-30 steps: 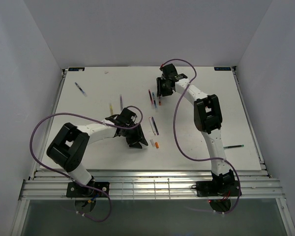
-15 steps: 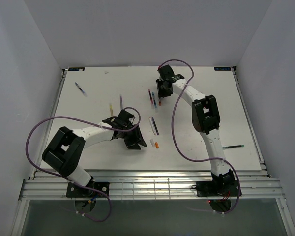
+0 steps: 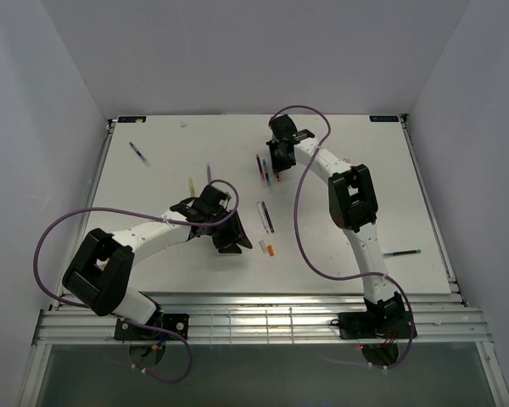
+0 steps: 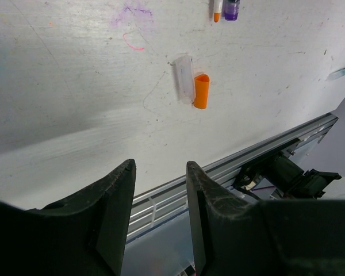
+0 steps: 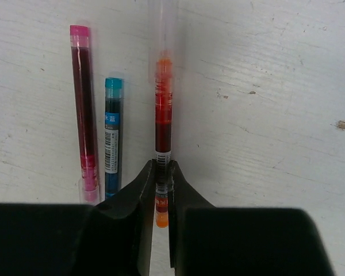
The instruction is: Open the pen caps
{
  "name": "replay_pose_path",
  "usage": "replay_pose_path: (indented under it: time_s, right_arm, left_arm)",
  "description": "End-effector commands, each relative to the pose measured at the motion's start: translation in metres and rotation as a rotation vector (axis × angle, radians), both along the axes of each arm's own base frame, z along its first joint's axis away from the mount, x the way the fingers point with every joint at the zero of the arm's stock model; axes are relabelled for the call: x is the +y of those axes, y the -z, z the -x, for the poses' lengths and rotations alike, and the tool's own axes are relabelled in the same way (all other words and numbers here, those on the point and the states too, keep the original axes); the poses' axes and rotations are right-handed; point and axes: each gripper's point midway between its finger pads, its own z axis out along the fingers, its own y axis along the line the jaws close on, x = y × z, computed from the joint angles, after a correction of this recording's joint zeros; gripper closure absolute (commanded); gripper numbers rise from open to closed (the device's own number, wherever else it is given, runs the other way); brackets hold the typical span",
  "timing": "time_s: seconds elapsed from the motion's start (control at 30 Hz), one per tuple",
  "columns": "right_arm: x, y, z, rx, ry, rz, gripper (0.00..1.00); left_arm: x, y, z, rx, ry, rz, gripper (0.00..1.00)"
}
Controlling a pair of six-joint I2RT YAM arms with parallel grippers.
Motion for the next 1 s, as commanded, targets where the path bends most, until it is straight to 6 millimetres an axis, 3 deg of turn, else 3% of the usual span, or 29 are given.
replay_pose_path:
  time_s: [0.0,0.07,0.1,0.17,0.2,0.23,0.27,0.3,0.33,0.37,0.4,0.43,0.47,0.5,0.57,0.7,0.97]
  right_arm:
    - [-0.007,0.008,0.020,0.086,0.002,0.002,0.92]
    - [-0.010,-0.015,0.023,0.057,0.007,-0.009,0.92]
    - [-0.015,-0.041,0.034,0.037,0.015,-0.027,0.92]
    - [-0.007,-0.065,0.053,0.034,-0.023,-0.119,0.92]
    - [-0.008,-0.100,0.065,-0.012,-0.031,-0.170,0.92]
    - [-0.012,-0.086,0.091,0.053,-0.043,-0.186,0.92]
    - [-0.015,-0.089,0.104,0.068,-0.055,-0.199,0.92]
    - [-0.018,-0.109,0.117,0.048,-0.073,-0.228,0.92]
    - [-0.024,-0.095,0.140,0.105,-0.090,-0.225,0.92]
    - [-0.021,-0.098,0.157,0.140,-0.137,-0.266,0.92]
    - [-0.021,-0.115,0.170,0.118,-0.166,-0.302,0.92]
    - [-0.020,-0.119,0.183,0.125,-0.194,-0.332,0.92]
    - [-0.020,-0.107,0.209,0.195,-0.230,-0.376,0.92]
    - [-0.017,-0.123,0.217,0.154,-0.259,-0.427,0.92]
    - [-0.016,-0.121,0.244,0.224,-0.288,-0.488,0.92]
    - [-0.016,-0.136,0.269,0.242,-0.316,-0.553,0.92]
    - [-0.008,-0.154,0.284,0.258,-0.364,-0.657,0.92]
  left_arm:
    - [-0.007,-0.035,-0.011,-0.065,-0.014,0.036,0.48]
    - [-0.008,-0.043,-0.013,-0.068,-0.020,0.039,0.48]
    - [-0.011,-0.053,-0.021,-0.090,-0.029,0.051,0.48]
    - [-0.014,-0.065,-0.027,-0.106,-0.040,0.068,0.47]
    - [-0.016,-0.070,-0.030,-0.112,-0.047,0.081,0.47]
    - [-0.019,-0.079,-0.036,-0.127,-0.051,0.097,0.46]
    - [-0.021,-0.084,-0.039,-0.132,-0.056,0.107,0.46]
    - [-0.020,-0.088,-0.044,-0.134,-0.071,0.117,0.46]
    - [-0.023,-0.098,-0.049,-0.145,-0.075,0.138,0.45]
    - [-0.025,-0.099,-0.053,-0.144,-0.078,0.148,0.45]
    - [-0.024,-0.102,-0.058,-0.145,-0.086,0.158,0.45]
    - [-0.026,-0.104,-0.060,-0.141,-0.084,0.169,0.44]
    - [-0.029,-0.111,-0.066,-0.151,-0.084,0.181,0.43]
    - [-0.029,-0.107,-0.071,-0.138,-0.090,0.177,0.43]
    - [-0.033,-0.114,-0.078,-0.138,-0.092,0.200,0.41]
    - [-0.039,-0.116,-0.087,-0.134,-0.100,0.209,0.40]
    - [-0.051,-0.105,-0.093,-0.083,-0.093,0.239,0.40]
